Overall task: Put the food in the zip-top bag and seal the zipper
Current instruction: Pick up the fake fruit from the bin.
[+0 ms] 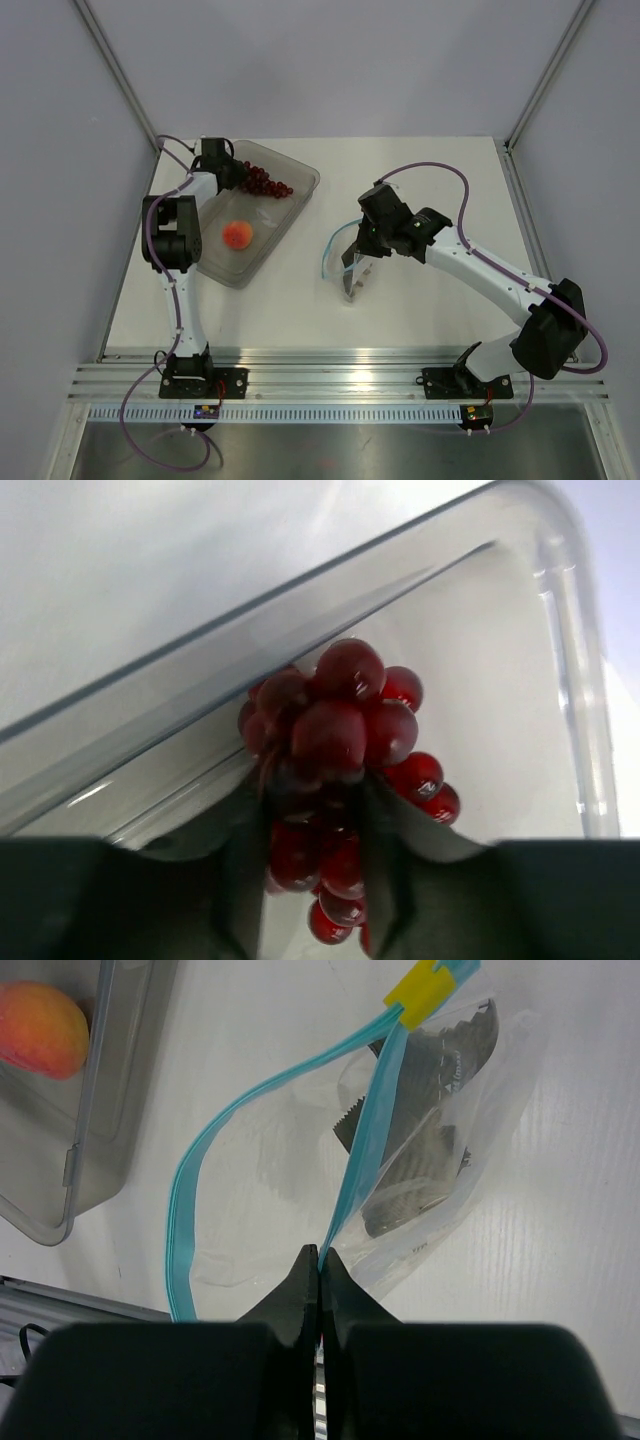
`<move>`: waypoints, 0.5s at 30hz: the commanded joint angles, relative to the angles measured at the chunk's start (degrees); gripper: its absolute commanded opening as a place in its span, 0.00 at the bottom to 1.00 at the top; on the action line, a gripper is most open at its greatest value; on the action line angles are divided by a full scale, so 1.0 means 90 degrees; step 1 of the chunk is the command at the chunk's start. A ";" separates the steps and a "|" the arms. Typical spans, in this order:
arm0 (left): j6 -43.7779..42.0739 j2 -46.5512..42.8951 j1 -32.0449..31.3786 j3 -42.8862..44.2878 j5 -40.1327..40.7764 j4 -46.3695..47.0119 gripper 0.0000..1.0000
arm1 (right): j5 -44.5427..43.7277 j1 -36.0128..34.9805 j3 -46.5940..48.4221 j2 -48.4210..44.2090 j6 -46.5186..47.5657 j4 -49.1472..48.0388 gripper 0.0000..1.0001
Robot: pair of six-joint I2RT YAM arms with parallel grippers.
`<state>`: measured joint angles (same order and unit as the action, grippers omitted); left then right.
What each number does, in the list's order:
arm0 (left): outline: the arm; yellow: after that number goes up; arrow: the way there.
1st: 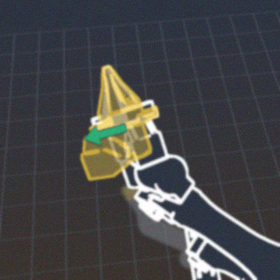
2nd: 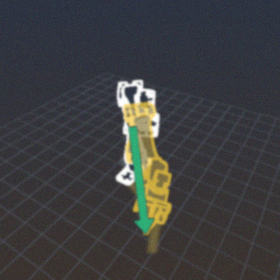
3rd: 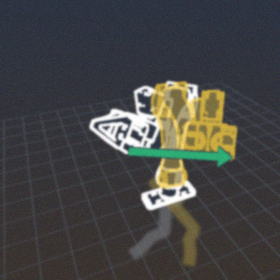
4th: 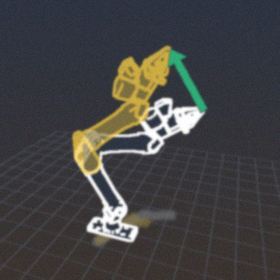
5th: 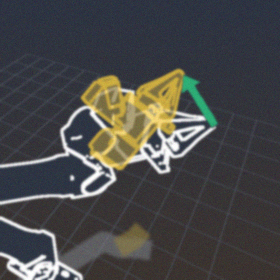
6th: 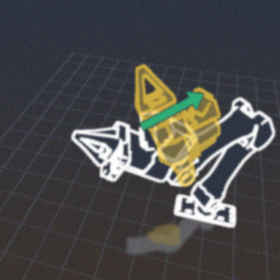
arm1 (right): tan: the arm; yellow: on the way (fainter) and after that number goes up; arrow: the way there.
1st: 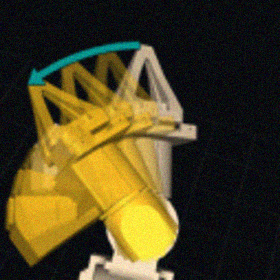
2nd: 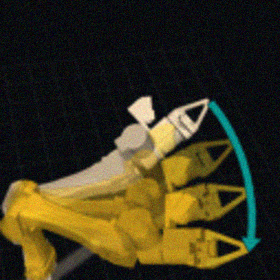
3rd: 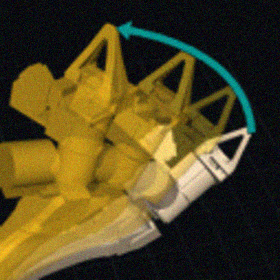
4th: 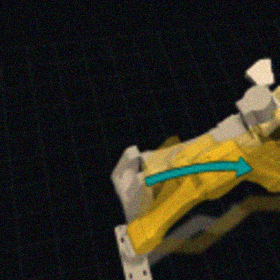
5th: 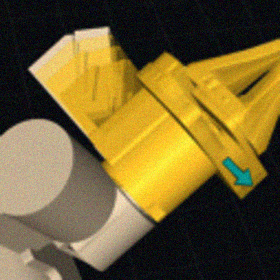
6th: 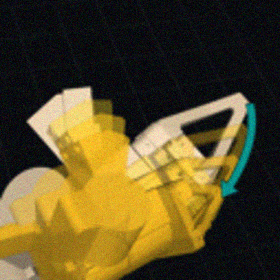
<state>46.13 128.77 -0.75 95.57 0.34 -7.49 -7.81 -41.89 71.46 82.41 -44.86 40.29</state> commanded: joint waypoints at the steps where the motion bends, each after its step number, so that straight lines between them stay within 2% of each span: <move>1: -0.0203 -0.0196 -0.0033 0.0123 0.0002 0.0334 0.21 | 0.0028 0.0026 0.0058 -0.0143 -0.0084 -0.0082 0.00; 3: -0.0320 -0.0507 -0.0033 0.0007 0.0001 0.0324 0.12 | 0.0038 0.0035 0.0009 -0.0182 -0.0132 -0.0092 0.00; 4: -0.0359 -0.0644 -0.0033 -0.0061 -0.0182 0.0314 0.02 | 0.0057 0.0035 -0.0010 -0.0221 -0.0152 -0.0102 0.00; 5: -0.0398 -0.0810 -0.0033 -0.0111 -0.0223 0.0266 0.00 | 0.0058 0.0035 -0.0030 -0.0241 -0.0152 -0.0121 0.00; 15: -0.1413 -0.3388 -0.0102 -0.1311 -0.1179 -0.0076 0.00 | 0.0155 0.0035 -0.0079 -0.0358 -0.0133 -0.0336 0.00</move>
<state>38.33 107.68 -1.23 84.77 -5.76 -9.85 -7.27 -41.89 70.46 80.84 -45.93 40.03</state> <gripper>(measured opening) 0.025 0.011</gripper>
